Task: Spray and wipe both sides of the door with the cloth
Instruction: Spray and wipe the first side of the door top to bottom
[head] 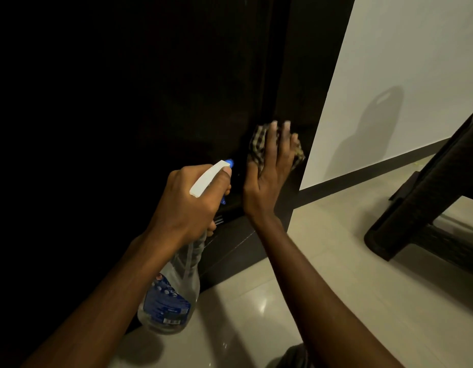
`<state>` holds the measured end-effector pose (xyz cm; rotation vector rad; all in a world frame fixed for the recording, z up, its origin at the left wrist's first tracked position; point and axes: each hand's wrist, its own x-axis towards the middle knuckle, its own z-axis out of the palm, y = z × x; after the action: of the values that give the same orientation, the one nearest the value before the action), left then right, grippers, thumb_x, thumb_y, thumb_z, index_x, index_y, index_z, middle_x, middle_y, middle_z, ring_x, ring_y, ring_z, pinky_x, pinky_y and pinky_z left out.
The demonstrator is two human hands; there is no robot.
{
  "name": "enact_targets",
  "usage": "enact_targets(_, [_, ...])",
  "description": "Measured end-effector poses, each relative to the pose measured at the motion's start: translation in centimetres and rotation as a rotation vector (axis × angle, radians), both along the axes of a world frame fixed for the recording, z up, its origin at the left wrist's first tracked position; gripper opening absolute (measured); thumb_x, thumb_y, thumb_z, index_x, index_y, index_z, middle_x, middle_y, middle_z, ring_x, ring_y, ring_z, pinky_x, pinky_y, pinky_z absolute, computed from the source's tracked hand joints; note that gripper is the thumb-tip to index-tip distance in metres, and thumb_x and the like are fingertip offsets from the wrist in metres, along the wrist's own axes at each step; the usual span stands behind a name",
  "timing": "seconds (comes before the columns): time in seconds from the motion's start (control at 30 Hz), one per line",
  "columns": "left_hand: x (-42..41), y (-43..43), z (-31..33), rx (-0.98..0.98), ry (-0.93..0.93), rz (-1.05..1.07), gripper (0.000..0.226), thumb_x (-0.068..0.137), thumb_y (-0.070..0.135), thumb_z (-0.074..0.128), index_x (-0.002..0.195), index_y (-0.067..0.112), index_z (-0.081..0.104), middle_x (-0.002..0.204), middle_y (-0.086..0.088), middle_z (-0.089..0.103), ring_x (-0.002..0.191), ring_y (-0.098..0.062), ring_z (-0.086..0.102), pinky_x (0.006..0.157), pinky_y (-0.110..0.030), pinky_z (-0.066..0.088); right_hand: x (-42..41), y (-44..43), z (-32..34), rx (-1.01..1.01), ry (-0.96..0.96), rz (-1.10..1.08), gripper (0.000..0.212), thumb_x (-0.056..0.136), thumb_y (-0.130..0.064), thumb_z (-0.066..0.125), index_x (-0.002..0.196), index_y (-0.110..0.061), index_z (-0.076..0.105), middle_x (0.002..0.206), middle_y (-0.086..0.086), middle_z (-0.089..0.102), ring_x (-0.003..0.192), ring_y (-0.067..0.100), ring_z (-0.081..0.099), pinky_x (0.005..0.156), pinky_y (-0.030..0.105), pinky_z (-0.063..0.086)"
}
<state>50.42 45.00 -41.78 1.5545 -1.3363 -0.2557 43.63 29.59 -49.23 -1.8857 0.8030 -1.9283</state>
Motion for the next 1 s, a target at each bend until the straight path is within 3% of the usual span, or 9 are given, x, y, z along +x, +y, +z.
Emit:
enact_targets(0.1, [-0.4,-0.4,-1.3,0.023,-0.020,-0.042,0.037,0.099,0.035,0.050,0.084,0.006,0.065,0.078,-0.016,0.067,0.043,-0.013,0.062,0.040,-0.017,0.045,-0.6,-1.2,-1.3,-0.017,-0.017,-0.005,0.072,0.088,-0.027,0.047,0.156,-0.019,0.023,0.165,0.007,0.015,0.156,0.022,0.004,0.126,0.044,0.004])
enact_targets(0.2, [-0.8,-0.7,-2.7,0.059,0.009,-0.069,0.040,0.099,0.036,0.050,0.081,0.003,0.064,0.067,-0.017,0.063,0.039,-0.017,0.058,0.037,-0.021,0.046,-2.8,-2.4,-6.2,0.304,-0.214,0.049,0.066,0.095,-0.025,0.044,0.157,-0.032,0.023,0.168,0.000,0.016,0.156,0.019,0.009,0.127,0.051,0.011])
enact_targets(0.3, [-1.2,-1.2,-4.4,0.133,0.026,-0.099,0.043,0.099,0.038,0.050,0.081,0.001,0.063,0.070,-0.020,0.065,0.037,-0.019,0.057,0.036,-0.024,0.046,-5.9,-3.6,-10.9,0.690,-0.429,0.216,0.062,0.102,-0.031,0.042,0.160,-0.034,0.020,0.169,-0.007,0.016,0.155,0.015,0.014,0.125,0.041,0.020])
enact_targets(0.4, [-1.7,-1.9,-6.2,0.219,0.046,-0.105,0.042,0.098,0.039,0.053,0.079,0.003,0.064,0.071,-0.019,0.066,0.041,-0.024,0.060,0.035,-0.030,0.049,-7.1,-3.2,-12.8,0.819,-0.416,0.289,0.070,0.095,-0.050,0.046,0.160,-0.036,0.024,0.164,-0.009,0.029,0.150,0.017,0.029,0.124,0.050,0.025])
enact_targets(0.6, [-2.3,-2.8,-8.9,0.378,0.032,-0.062,0.044,0.096,0.042,0.054,0.074,0.005,0.063,0.065,-0.015,0.064,0.036,-0.016,0.057,0.036,-0.032,0.050,-6.9,-2.4,-13.3,0.785,-0.497,0.300,0.062,0.102,-0.036,0.042,0.160,-0.027,0.023,0.153,-0.016,0.038,0.134,0.000,0.041,0.099,0.012,0.039])
enact_targets(0.7, [-2.1,-2.7,-9.6,0.421,-0.009,-0.027,0.043,0.096,0.042,0.054,0.074,0.006,0.063,0.061,-0.011,0.062,0.039,-0.015,0.059,0.037,-0.031,0.053,-5.6,-1.7,-12.9,0.731,-0.559,0.233,0.061,0.102,-0.033,0.041,0.161,-0.032,0.023,0.159,-0.015,0.033,0.136,-0.006,0.038,0.113,0.020,0.037])
enact_targets(0.77, [-1.8,-2.3,-9.7,0.404,-0.026,-0.016,0.044,0.095,0.042,0.055,0.075,0.004,0.064,0.064,-0.014,0.064,0.044,-0.021,0.061,0.039,-0.042,0.053,-3.6,-0.7,-12.0,0.640,-0.506,0.153,0.063,0.099,-0.037,0.041,0.159,-0.040,0.021,0.167,-0.015,0.020,0.152,0.005,0.020,0.125,0.033,0.019])
enact_targets(0.87, [-1.3,-1.5,-9.4,0.282,-0.020,0.011,0.040,0.096,0.036,0.054,0.071,0.007,0.064,0.058,-0.009,0.062,0.039,-0.019,0.058,0.040,-0.046,0.049,0.6,1.7,-12.4,0.524,-0.374,-0.030,0.060,0.101,-0.036,0.039,0.156,-0.037,0.014,0.170,-0.005,0.010,0.155,0.007,0.001,0.123,0.022,0.003])
enact_targets(1.0, [-0.9,-0.5,-9.3,0.164,-0.013,0.012,0.034,0.098,0.033,0.053,0.076,0.010,0.065,0.065,-0.009,0.065,0.040,-0.015,0.057,0.041,-0.039,0.048,2.8,3.9,-18.7,0.568,-0.296,-0.158,0.062,0.099,-0.038,0.038,0.156,-0.024,0.018,0.167,0.003,0.019,0.154,0.008,0.009,0.124,0.020,0.005])
